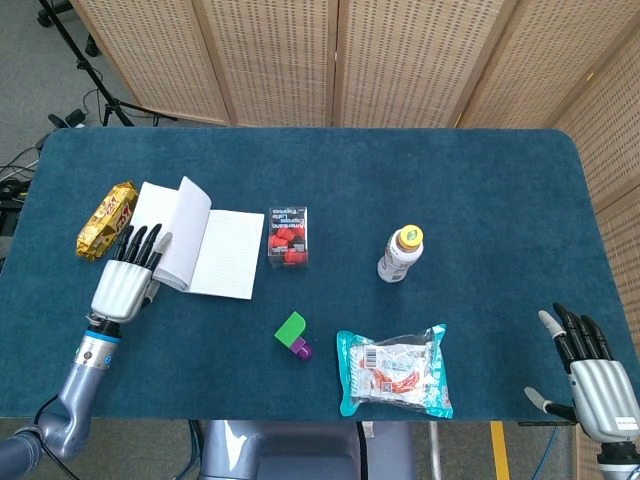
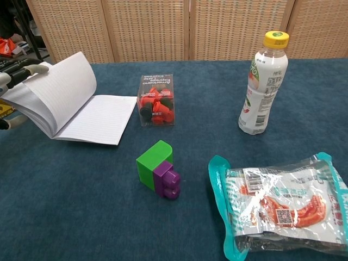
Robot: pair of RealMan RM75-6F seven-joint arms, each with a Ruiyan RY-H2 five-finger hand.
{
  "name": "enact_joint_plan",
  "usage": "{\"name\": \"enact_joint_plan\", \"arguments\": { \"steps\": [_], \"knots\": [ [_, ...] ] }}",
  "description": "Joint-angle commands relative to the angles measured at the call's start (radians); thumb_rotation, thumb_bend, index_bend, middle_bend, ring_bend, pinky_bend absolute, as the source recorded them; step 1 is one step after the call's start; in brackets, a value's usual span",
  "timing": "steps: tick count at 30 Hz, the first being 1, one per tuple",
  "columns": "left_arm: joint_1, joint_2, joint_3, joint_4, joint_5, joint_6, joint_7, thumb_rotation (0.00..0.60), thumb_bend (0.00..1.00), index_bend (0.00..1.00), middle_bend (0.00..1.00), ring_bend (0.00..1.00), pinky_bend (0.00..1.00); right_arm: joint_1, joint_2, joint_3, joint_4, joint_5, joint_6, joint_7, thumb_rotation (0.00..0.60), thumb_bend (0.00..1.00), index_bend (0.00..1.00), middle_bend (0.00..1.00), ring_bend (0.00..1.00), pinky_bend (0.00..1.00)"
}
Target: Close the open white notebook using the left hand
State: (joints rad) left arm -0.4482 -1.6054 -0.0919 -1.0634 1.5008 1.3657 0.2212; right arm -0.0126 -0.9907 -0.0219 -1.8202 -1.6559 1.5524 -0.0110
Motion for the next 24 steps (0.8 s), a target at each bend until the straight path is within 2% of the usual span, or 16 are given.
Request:
{"name": "enact_joint_plan", "arguments": {
  "steps": [1, 8, 17, 21, 23, 24],
  "knots": [
    [-0.002, 0.000, -0.002, -0.004, 0.014, 0.019, -0.007, 0.600, 0.34, 0.00, 0.00, 0.00, 0.00, 0.000, 0.000, 0.000, 0.000, 0.000, 0.000, 0.000, 0.600, 0.04, 0.00, 0.00, 0.00, 0.00],
    [-0.008, -0.014, -0.007, 0.015, 0.063, 0.088, -0.060, 0.600, 0.32, 0.00, 0.00, 0.00, 0.00, -0.002, 0.001, 0.000, -0.001, -0.001, 0.004, 0.001, 0.600, 0.04, 0.00, 0.00, 0.00, 0.00],
    [-0.012, -0.061, -0.013, 0.093, 0.130, 0.210, -0.171, 0.600, 0.31, 0.00, 0.00, 0.00, 0.00, -0.002, 0.004, 0.001, 0.001, 0.000, 0.005, 0.008, 0.600, 0.04, 0.00, 0.00, 0.00, 0.00],
    [0.009, -0.041, -0.009, 0.039, 0.126, 0.232, -0.172, 0.600, 0.30, 0.00, 0.00, 0.00, 0.00, -0.002, 0.005, 0.000, 0.002, 0.001, 0.004, 0.009, 0.600, 0.04, 0.00, 0.00, 0.00, 0.00],
    [0.028, -0.022, -0.004, -0.010, 0.113, 0.231, -0.160, 0.600, 0.30, 0.00, 0.00, 0.00, 0.00, -0.002, 0.005, 0.001, 0.003, 0.002, 0.004, 0.009, 0.600, 0.04, 0.00, 0.00, 0.00, 0.00],
    [0.047, 0.005, 0.004, -0.069, 0.093, 0.217, -0.129, 0.600, 0.30, 0.00, 0.00, 0.00, 0.00, -0.002, 0.006, 0.003, 0.004, 0.004, 0.005, 0.010, 0.600, 0.04, 0.00, 0.00, 0.00, 0.00]
  ]
}}
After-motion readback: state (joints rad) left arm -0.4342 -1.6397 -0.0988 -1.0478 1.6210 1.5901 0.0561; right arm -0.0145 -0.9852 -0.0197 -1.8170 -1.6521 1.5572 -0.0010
